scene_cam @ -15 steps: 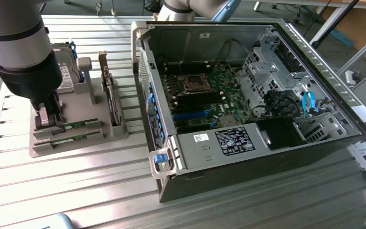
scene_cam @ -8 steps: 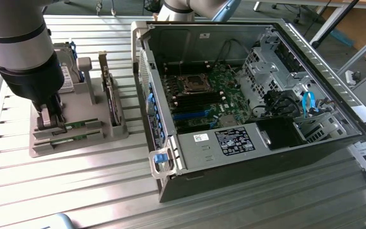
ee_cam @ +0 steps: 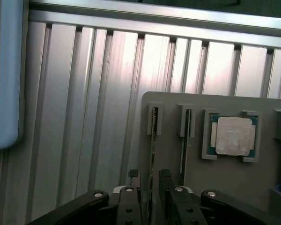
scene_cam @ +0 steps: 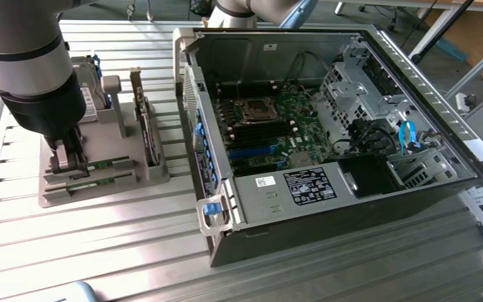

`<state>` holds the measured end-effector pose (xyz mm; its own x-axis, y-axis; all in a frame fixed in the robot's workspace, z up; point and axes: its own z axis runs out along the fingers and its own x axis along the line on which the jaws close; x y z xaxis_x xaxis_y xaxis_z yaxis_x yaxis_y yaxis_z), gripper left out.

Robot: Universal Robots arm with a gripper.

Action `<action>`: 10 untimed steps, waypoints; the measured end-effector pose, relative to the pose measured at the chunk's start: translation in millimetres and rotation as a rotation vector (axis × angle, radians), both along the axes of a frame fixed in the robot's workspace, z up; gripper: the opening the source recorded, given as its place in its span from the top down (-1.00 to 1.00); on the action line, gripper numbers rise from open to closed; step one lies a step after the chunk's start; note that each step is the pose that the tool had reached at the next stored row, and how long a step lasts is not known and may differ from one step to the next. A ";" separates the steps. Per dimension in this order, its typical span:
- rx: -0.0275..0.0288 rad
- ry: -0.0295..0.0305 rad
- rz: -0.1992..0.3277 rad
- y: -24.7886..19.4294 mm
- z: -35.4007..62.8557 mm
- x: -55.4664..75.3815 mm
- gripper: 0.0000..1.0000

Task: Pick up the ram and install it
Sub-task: 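Pick up the ram and move it above insertion slot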

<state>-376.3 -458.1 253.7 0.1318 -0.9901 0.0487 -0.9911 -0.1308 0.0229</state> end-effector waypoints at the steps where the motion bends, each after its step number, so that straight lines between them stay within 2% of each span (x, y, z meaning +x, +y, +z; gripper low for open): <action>1: -0.0001 0.0001 0.000 -0.3 -0.7 0.0 0.40; 10: -0.0012 -0.0001 0.000 -2.1 -6.6 0.0 0.40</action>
